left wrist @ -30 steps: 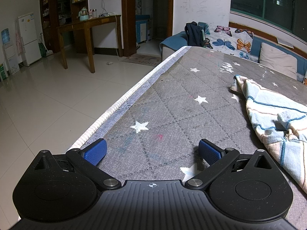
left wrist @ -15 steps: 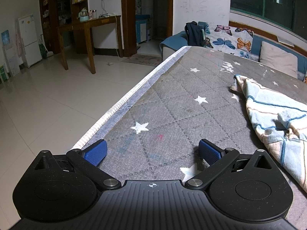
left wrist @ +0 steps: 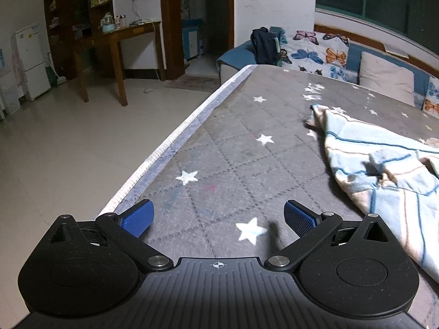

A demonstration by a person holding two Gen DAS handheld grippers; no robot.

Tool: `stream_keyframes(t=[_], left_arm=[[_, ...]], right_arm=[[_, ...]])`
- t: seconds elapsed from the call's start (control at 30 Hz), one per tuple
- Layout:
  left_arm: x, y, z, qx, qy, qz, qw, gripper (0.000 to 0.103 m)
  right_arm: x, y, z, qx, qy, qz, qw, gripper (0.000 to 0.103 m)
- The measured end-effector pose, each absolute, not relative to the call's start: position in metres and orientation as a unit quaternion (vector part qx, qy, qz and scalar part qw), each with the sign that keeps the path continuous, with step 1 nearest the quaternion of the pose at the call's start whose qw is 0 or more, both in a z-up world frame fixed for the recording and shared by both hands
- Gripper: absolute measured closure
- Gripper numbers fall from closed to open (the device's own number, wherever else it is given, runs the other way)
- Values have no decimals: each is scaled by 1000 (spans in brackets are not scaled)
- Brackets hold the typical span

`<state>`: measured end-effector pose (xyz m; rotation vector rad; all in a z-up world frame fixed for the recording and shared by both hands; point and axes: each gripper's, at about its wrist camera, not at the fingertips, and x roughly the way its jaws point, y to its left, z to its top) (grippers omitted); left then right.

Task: Fold clothes
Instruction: 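Move the right gripper over the crumpled striped shirt, then grasp the striped shirt fabric with the right gripper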

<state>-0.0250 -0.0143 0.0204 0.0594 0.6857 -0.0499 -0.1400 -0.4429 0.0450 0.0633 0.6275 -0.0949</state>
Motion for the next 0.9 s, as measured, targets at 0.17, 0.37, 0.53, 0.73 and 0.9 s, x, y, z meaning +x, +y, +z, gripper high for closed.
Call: stream_keyframes(t=[0.17,0.37,0.53,0.73,0.9], left_arm=[[-36,-13,24,36,334,-28,941,0],[-44,-16,22,40,335,-41,940,0],[-48,-23,22,58,328,-55,941,0],[-48,-34,25,64,326,-74,940,0],[-53,-51,31,69,321,-107,939,0]], right_arm=[[-118,-404,53,13,309,1,951,39],[-95,-366,58,-6,315,38,948,43],[-75,-351,47,-40,331,35,942,56],[-72,-349,47,-62,330,11,942,84],[-85,-374,49,-68,308,-24,949,93]])
